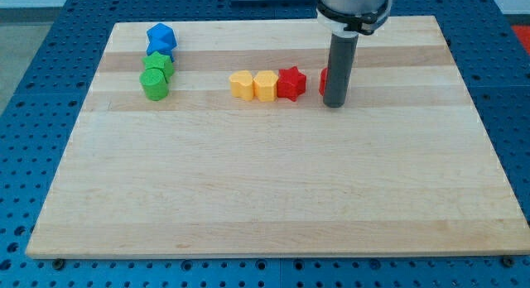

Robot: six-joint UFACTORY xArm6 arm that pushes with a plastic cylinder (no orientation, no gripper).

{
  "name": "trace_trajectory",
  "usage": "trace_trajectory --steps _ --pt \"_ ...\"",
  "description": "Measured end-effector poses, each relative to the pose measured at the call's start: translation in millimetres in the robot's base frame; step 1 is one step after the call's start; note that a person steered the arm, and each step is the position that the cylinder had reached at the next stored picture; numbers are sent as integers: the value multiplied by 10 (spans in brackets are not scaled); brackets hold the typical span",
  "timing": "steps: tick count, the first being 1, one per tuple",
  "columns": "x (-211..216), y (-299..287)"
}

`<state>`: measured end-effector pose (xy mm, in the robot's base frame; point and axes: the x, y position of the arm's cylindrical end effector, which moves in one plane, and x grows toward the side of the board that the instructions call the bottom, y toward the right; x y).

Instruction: Push the red circle towards the red star

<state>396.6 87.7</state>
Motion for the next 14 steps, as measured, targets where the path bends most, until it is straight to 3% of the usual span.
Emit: trace_trajectory --steps 2,4,10,14 --pt "424 -197" --pt "215 -1247" --pt "30 -652" --pt "35 -761"
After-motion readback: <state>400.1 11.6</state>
